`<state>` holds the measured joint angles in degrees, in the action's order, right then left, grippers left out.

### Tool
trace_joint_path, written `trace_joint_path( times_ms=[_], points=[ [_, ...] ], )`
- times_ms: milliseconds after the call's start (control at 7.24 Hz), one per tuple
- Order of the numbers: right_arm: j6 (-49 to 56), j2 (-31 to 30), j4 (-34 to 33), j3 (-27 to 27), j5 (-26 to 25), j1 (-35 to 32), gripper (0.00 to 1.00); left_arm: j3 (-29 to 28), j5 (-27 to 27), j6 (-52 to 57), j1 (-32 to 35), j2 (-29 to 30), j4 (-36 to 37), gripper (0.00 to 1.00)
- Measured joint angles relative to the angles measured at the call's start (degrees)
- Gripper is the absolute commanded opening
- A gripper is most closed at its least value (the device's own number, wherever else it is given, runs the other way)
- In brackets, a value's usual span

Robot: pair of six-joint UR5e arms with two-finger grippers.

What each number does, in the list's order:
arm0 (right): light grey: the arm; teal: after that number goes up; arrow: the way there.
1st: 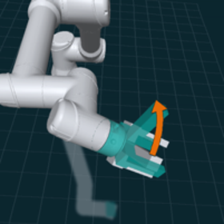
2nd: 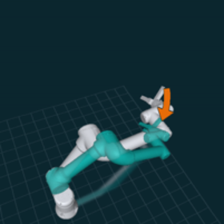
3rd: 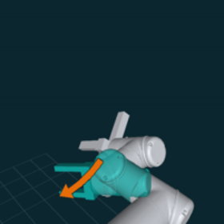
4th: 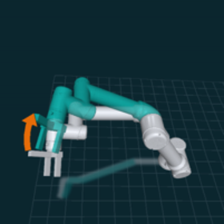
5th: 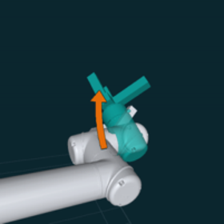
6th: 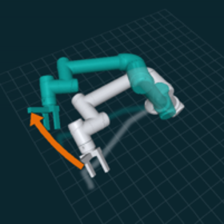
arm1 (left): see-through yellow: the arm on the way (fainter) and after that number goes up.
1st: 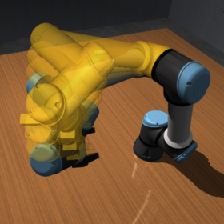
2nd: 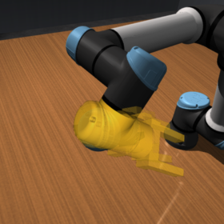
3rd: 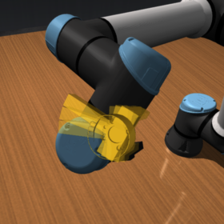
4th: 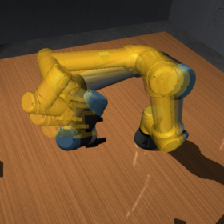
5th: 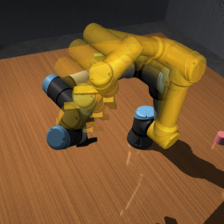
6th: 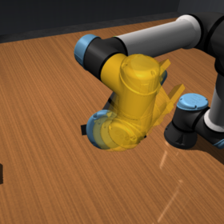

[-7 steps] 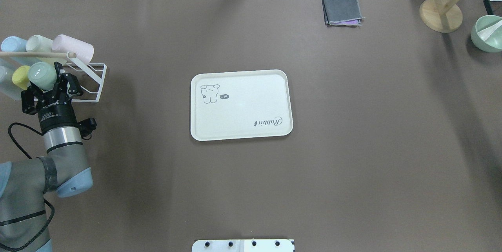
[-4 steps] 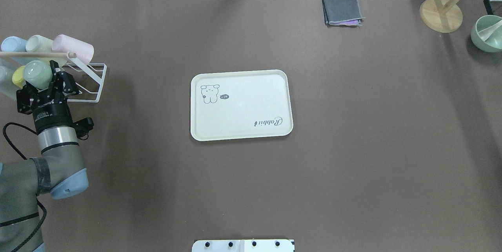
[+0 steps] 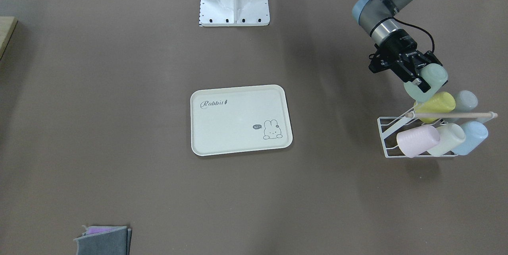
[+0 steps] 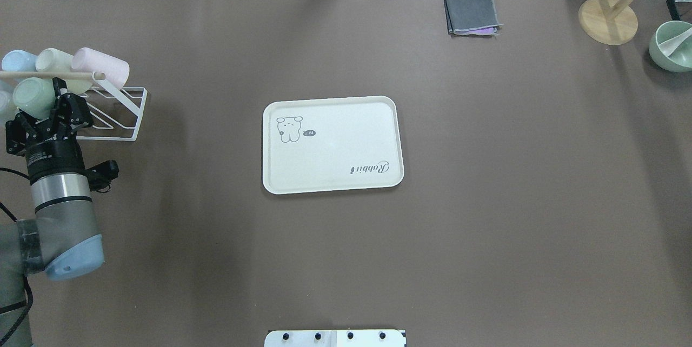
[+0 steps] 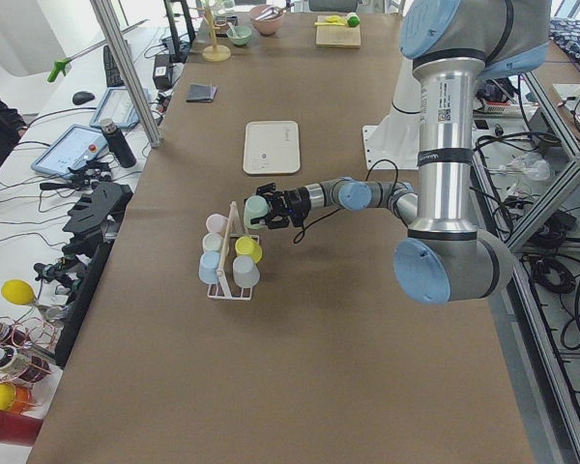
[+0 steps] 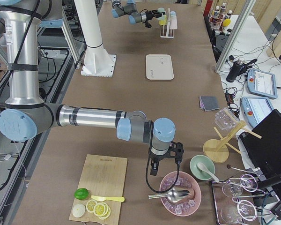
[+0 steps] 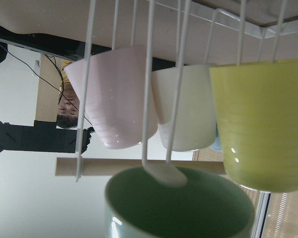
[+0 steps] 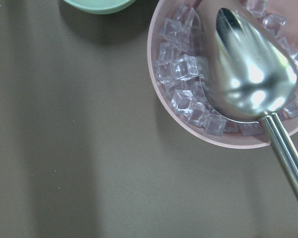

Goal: Pick up and place green cup on tray

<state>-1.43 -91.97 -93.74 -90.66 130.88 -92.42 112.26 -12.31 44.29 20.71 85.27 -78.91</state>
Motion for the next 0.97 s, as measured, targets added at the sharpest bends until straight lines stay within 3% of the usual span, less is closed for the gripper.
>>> trace_joint_path(
  times_ms=[276, 552, 967],
  points=[
    [-0.1, -0.7, 0.2, 0.1, -0.6, -0.1, 1.00, 2.0, -0.8, 10.6, 0.4, -1.5, -10.1, 0.00],
    [-0.1, -0.8, 0.4, 0.1, -0.6, -0.1, 1.00, 3.3, -6.8, 14.5, 1.2, -2.9, -20.3, 0.00],
    [-0.2, -0.8, 0.5, 0.7, -0.4, -0.1, 1.00, 5.9, -21.5, -0.8, 3.3, -3.3, -27.5, 0.00]
  ],
)
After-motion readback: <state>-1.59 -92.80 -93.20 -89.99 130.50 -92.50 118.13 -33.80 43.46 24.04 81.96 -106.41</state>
